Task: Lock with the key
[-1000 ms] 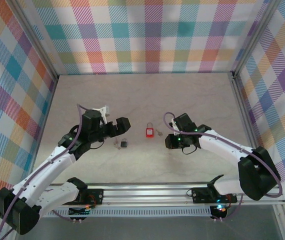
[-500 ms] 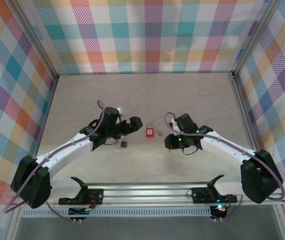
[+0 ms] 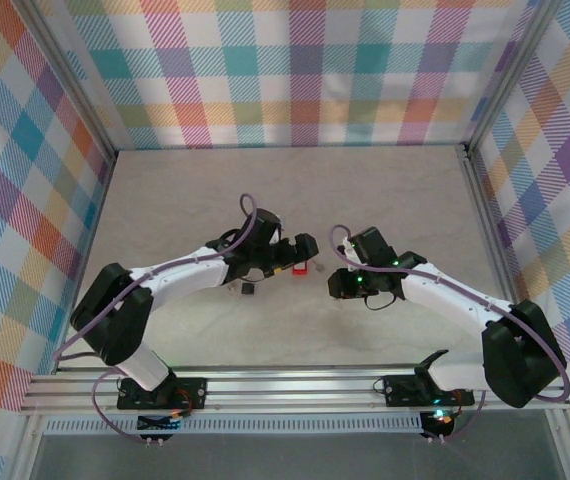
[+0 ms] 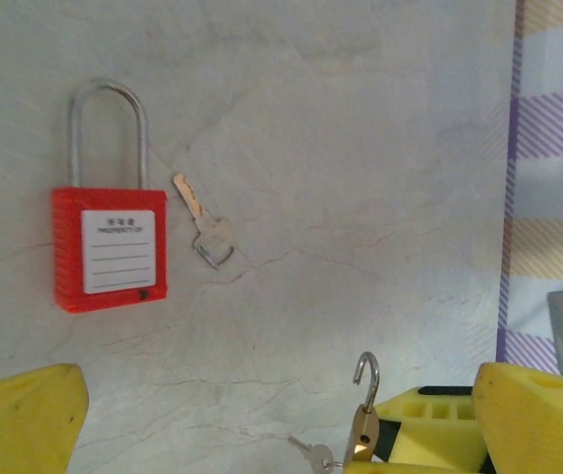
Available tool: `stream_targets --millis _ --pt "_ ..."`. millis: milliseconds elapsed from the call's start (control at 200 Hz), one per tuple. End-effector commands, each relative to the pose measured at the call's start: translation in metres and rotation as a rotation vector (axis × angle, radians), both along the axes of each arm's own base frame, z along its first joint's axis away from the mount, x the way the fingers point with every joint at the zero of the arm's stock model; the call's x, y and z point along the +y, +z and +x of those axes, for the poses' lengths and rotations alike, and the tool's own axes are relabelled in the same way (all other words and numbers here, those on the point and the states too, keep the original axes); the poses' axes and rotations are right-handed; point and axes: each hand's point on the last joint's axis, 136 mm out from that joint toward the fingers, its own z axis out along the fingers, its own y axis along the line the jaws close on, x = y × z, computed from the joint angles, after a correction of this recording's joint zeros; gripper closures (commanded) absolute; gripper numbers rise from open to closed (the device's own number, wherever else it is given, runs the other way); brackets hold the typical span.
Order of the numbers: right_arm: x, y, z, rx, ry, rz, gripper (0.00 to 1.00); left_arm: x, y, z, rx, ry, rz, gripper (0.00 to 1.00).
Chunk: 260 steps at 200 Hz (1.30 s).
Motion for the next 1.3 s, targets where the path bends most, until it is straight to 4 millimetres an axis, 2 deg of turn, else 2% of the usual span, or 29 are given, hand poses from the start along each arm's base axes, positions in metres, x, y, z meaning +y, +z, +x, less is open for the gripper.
stream_targets --millis 0,210,715,1000,1295 --pt "0.005 0.007 0.000 -0.026 0.031 0.035 0.73 -0.024 0.010 -0.001 -0.001 -0.046 -0.053 0.04" --pt "0.005 0.008 -0.001 -0.025 0.032 0.038 0.73 -0.047 -0.003 -0.009 0.036 -0.103 -0.043 0.12" --pt "0.006 0.007 -0.001 -0.024 0.037 0.037 0.74 -0.069 -0.033 -0.019 0.114 -0.141 -0.039 0.27" --pt "0.005 0.006 -0.001 -0.021 0.036 0.036 0.74 -0.079 -0.037 -0.023 0.130 -0.163 -0.058 0.40" --pt "0.005 0.005 -0.001 -0.022 0.037 0.033 0.74 -0.085 -0.042 -0.026 0.149 -0.172 -0.076 0.50"
